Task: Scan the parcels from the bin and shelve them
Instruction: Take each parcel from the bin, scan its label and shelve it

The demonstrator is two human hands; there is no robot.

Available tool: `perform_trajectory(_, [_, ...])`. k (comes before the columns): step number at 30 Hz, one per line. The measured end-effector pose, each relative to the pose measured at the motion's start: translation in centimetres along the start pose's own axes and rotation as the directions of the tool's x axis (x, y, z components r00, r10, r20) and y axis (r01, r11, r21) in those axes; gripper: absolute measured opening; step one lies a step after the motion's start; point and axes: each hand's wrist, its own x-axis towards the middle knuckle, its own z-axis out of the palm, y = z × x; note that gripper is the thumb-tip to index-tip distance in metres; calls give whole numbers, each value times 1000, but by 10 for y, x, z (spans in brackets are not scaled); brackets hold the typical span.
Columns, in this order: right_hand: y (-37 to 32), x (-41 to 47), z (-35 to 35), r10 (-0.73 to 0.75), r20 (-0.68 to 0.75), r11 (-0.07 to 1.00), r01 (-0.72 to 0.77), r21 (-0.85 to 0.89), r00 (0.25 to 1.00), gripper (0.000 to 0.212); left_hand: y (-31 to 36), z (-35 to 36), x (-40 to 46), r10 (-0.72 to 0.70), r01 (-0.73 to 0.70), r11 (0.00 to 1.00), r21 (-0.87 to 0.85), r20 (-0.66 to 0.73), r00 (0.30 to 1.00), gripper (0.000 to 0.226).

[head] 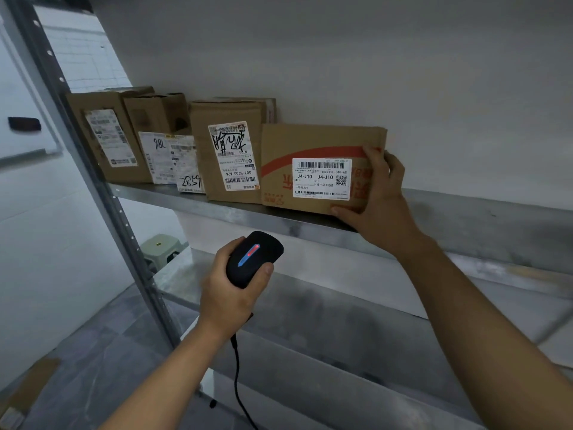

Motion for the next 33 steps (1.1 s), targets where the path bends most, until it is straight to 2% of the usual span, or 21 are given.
perform_trajectory(6, [-7, -2, 9, 51, -42, 995, -55, -88, 998, 116, -5, 2, 15, 42, -43, 999, 14, 67, 997, 58])
perform_trajectory(12, [-15, -10, 7, 76, -48, 985, -82, -153, 996, 113, -11, 8, 28, 29, -23, 999, -45, 128, 991, 56])
perform_trajectory(22, [-36, -46, -20, 164, -112, 961, -184, -205, 980, 83, -9, 29, 28, 74, -48, 993, -107, 258, 963, 60])
perform_trajectory(26, [-41, -66, -36, 159, -132, 955, -186, -230, 979, 65, -5, 47, 19, 105, -50, 985, -163, 351, 930, 62])
perform_trajectory(33, [-45, -131, -68, 266, -205, 927, -308, -213, 942, 58, 0, 97, -12, 195, -72, 967, -244, 528, 826, 68])
